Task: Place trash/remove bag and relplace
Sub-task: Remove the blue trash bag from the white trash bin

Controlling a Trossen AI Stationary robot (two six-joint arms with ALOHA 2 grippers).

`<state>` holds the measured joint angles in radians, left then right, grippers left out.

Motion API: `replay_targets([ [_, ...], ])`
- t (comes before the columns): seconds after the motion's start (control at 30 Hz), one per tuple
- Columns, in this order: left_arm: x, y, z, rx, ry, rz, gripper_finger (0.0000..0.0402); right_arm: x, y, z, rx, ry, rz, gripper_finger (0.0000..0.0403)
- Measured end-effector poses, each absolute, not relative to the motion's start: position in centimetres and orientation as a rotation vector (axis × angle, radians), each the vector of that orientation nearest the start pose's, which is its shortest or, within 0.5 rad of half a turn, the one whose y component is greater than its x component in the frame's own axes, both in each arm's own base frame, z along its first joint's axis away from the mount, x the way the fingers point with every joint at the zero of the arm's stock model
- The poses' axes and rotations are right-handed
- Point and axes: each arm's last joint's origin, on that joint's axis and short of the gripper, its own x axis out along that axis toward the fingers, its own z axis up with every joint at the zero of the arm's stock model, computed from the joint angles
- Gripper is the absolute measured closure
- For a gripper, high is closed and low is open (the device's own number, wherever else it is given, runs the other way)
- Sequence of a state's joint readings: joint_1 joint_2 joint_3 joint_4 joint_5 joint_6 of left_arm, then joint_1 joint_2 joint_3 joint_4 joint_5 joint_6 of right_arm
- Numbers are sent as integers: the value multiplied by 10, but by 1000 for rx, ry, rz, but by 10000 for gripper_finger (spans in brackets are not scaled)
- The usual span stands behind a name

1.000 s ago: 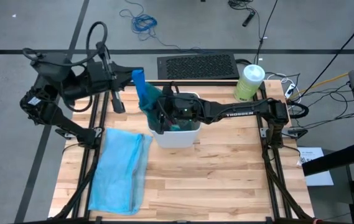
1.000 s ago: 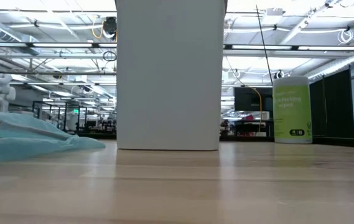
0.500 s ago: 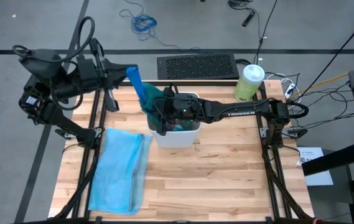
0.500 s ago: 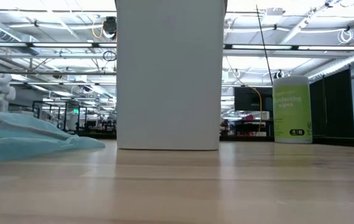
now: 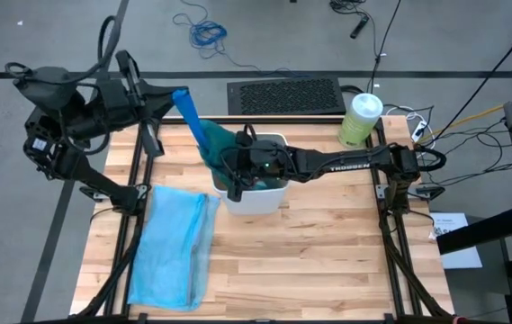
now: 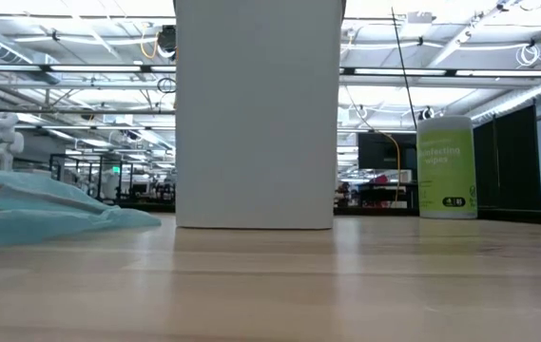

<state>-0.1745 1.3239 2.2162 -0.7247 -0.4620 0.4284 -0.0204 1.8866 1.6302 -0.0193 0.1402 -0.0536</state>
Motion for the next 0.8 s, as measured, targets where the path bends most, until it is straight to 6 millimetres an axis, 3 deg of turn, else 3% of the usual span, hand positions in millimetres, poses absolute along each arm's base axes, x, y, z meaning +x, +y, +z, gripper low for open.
replay_targets([
  [0.2, 153, -14, 602, 385, -74, 311, 365, 437, -9, 336, -93, 271, -137, 403],
  [0.53, 151, -13, 602, 377, -64, 320, 256, 405, -14, 386, -172, 149, -198, 403],
  [0.8, 162, -15, 594, 372, -1, 324, 229, 387, -16, 416, -204, 35, -214, 402],
])
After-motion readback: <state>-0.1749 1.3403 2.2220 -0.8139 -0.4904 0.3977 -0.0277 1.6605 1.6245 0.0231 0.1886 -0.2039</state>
